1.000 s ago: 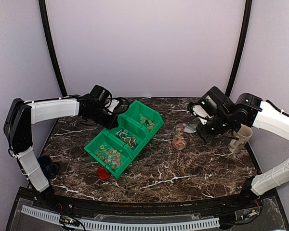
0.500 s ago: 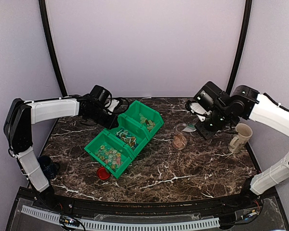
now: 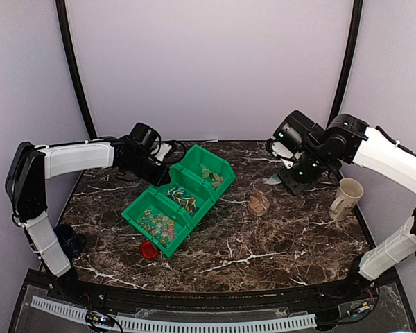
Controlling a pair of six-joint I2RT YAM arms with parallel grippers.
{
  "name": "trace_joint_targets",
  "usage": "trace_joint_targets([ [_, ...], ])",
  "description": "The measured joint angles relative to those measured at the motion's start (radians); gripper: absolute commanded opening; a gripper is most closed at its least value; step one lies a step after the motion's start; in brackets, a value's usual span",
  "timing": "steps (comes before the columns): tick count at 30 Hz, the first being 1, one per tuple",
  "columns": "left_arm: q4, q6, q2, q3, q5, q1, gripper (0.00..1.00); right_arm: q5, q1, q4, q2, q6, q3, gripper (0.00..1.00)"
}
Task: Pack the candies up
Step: Move the packing bottle to the center of the board.
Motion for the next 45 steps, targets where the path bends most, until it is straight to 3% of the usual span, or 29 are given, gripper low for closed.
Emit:
trace_joint_targets([
  [9,-0.001,-0.016,0.003,0.0,-0.005,0.006,0.0,0.183,-0.005,0.233,-0.175,0.117,-0.188,0.0],
  [17,-0.001,-0.045,0.005,0.0,-0.009,0.036,0.0,0.297,-0.07,0.476,-0.218,0.227,-0.428,0.0],
  [30,-0.009,-0.073,0.005,0.022,-0.041,0.073,0.0,0.212,-0.193,0.886,-0.083,0.256,-0.699,0.0],
  [45,-0.013,-0.079,0.018,0.032,-0.051,0.085,0.0,0.007,-0.185,1.049,0.053,0.105,-0.73,0.0],
])
